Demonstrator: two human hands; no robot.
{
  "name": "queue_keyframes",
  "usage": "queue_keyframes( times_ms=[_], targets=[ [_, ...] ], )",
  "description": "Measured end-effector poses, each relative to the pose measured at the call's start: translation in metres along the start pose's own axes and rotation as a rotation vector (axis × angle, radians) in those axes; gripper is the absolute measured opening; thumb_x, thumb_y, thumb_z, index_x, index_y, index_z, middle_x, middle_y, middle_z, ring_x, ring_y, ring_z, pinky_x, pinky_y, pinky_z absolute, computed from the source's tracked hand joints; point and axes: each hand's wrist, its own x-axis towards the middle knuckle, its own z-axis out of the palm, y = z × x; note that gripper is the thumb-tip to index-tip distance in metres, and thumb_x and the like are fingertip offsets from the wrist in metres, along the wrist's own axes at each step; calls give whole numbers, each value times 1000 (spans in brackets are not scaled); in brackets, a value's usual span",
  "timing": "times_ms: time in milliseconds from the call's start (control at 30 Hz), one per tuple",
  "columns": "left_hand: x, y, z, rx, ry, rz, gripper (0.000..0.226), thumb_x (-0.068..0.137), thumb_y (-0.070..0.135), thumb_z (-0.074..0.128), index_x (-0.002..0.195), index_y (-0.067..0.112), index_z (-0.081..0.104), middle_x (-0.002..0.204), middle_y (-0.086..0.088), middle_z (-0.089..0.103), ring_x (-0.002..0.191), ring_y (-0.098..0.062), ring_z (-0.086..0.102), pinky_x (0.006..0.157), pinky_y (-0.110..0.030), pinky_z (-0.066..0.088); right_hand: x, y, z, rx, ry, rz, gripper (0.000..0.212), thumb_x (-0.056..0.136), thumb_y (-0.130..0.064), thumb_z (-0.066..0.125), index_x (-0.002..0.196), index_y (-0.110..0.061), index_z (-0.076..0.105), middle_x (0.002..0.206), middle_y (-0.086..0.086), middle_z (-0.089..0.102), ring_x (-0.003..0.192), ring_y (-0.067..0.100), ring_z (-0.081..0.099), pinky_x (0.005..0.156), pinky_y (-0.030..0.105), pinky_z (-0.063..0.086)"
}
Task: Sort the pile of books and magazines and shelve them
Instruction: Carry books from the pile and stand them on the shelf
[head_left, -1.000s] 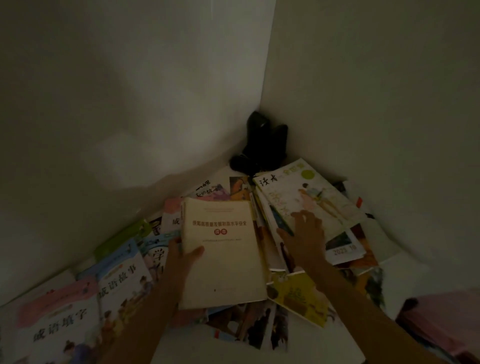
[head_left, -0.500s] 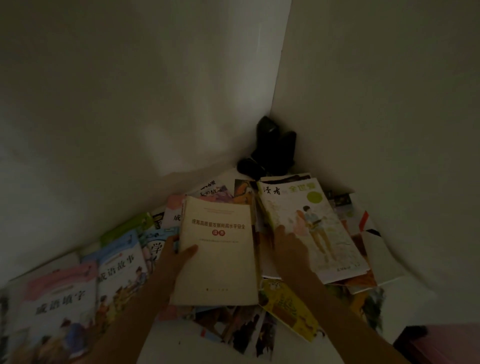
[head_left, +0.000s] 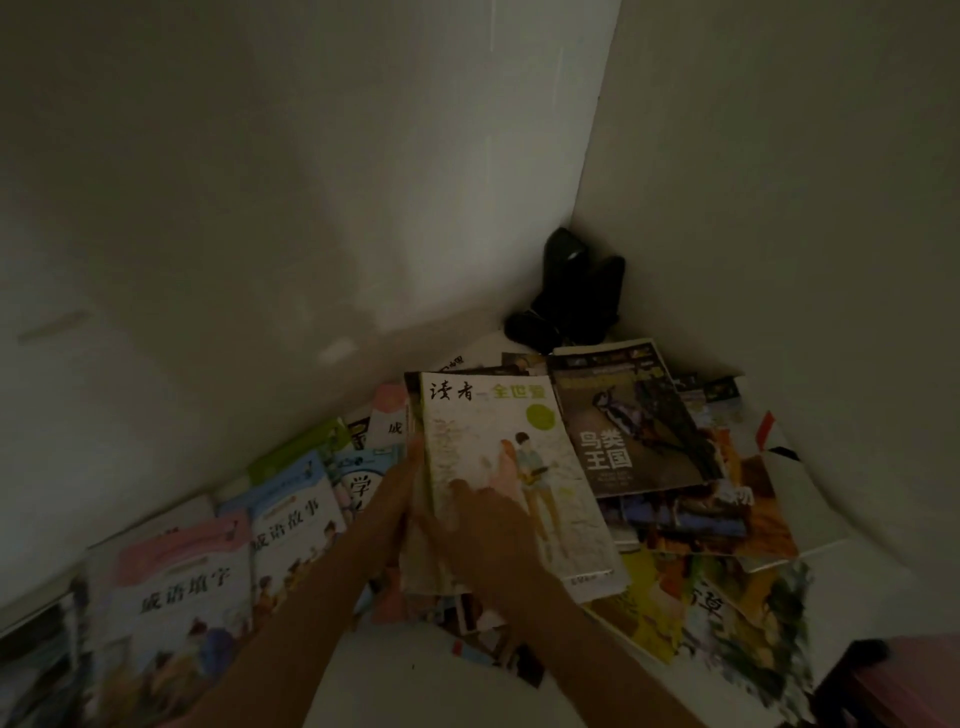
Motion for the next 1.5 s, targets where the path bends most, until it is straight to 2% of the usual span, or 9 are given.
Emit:
queue_keyframes(
  times_ms=[133, 367, 600, 700, 867, 967, 1100, 1267, 1500],
  targets=[
    [9, -8, 3, 313, 47, 35, 107, 52, 63, 80, 126, 1, 34, 117, -7, 55, 105, -30, 58, 84, -39, 52, 10, 85, -24, 199, 271, 224, 44, 92, -40, 49, 127, -15, 52, 115, 12, 61, 95, 27, 63, 76, 34, 51],
    [22, -14, -11, 306, -52, 44, 91, 49, 47, 88, 118, 0, 50, 110, -13, 64, 90, -27, 66, 59, -32, 55, 22, 116, 12, 572, 50, 604, 80, 89, -49, 53, 145, -6, 16, 143, 19, 38, 124, 37, 45, 99, 46, 42],
    [8, -14, -16, 115, -166, -73, 48, 78, 18, 72, 122, 5, 56, 109, -16, 65, 95, -32, 63, 80, -45, 53, 24, 90, 31, 626, -23, 496, 76, 83, -56, 58, 138, -7, 38, 135, 11, 49, 118, 30, 51, 96, 39, 45],
    [-7, -21, -14, 102, -167, 6, 43, 77, 9, 72, 116, 5, 56, 88, -6, 67, 73, -21, 65, 52, -29, 55, 21, 96, 22, 646, -4, 405, 57, 86, -47, 59, 131, -13, 50, 125, 8, 59, 109, 26, 58, 84, 31, 49],
    [-40, -29, -28, -39, -254, 98, 50, 71, 10, 75, 117, 13, 55, 95, -11, 70, 74, -25, 71, 52, -34, 56, 5, 104, 7, 598, 28, 385, 42, 79, -60, 58, 64, -26, 39, 59, -3, 44, 56, 11, 48, 55, 22, 41],
    [-48, -22, -39, -34, -352, 153, 98, 32, 36, 94, 119, 13, 56, 106, -17, 69, 92, -35, 68, 68, -46, 57, 4, 98, -2, 893, -50, 266, 24, 82, -49, 63, 77, -27, 54, 77, -3, 60, 67, 11, 61, 72, 30, 55],
    [-50, 6, -44, -13, -392, 215, 107, 27, 40, 94, 122, 13, 55, 112, -16, 67, 101, -36, 64, 85, -53, 51, 12, 98, -16, 1437, -190, 174, 111, 20, -60, 88, 112, -8, 56, 99, 5, 68, 85, 16, 70, 71, 31, 57],
    [-45, 41, -44, 64, -365, 304, 102, 41, 45, 91, 129, 16, 48, 126, -16, 57, 109, -35, 59, 92, -55, 47, 17, 97, -67, 1341, -252, -6, 44, 79, -9, 67, 118, -23, 54, 98, -5, 73, 90, 17, 70, 67, 29, 56],
    [-30, 52, -23, 224, -166, 604, 69, 67, 18, 82, 122, 33, 44, 109, 17, 58, 98, -5, 59, 70, -20, 52, 37, 101, -75, 1230, -135, -65, 55, 75, -6, 74, 124, -19, 53, 121, -2, 64, 107, 15, 63, 84, 32, 55]
  ],
)
